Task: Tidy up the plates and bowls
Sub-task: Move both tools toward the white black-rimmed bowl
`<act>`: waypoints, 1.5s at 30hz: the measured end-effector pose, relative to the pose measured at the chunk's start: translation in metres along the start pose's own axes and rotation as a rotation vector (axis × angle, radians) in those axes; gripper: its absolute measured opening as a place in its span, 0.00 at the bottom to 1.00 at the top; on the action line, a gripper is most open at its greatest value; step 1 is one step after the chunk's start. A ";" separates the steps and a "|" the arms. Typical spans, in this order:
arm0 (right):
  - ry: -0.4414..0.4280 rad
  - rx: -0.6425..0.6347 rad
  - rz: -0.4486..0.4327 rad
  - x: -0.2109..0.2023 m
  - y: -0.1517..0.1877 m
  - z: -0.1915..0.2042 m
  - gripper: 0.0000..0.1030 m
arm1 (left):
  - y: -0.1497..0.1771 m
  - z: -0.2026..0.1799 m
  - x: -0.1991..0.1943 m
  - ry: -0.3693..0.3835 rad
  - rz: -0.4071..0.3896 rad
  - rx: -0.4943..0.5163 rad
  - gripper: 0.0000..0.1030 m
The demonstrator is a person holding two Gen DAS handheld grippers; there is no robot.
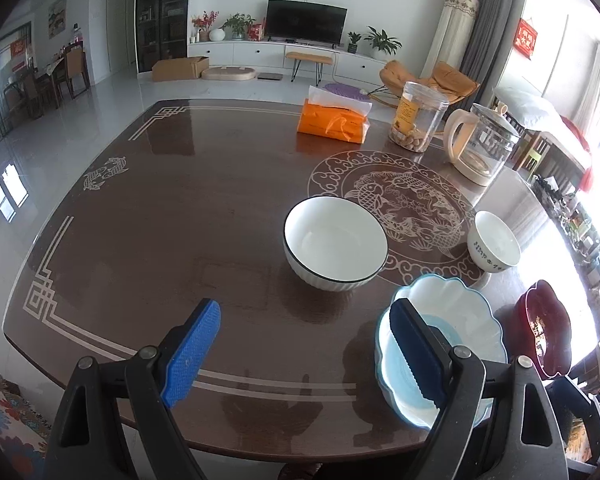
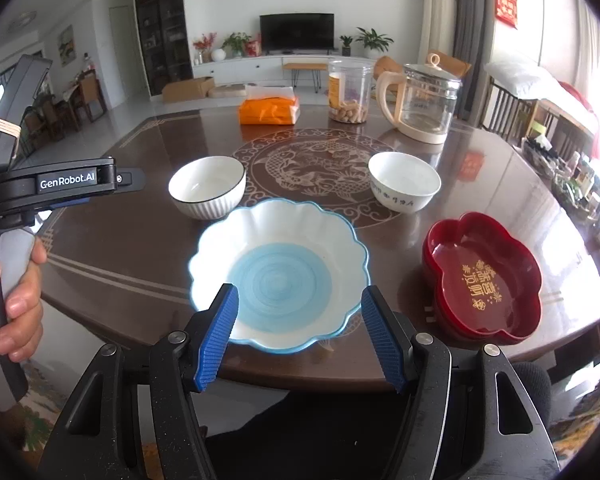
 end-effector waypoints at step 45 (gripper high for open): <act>-0.278 0.228 0.406 0.210 -0.153 0.015 0.64 | -0.079 0.039 0.150 0.002 0.271 -0.015 0.82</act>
Point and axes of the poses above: each gripper's, at about its wrist camera, not at the fingertips, and x roughly the way its jaws point, z to its left, y to its underside, the point moved 3 cm from there along x, roughly the way its jaws point, and after that the axes turned 5 degrees about z, right-handed, at the moved point
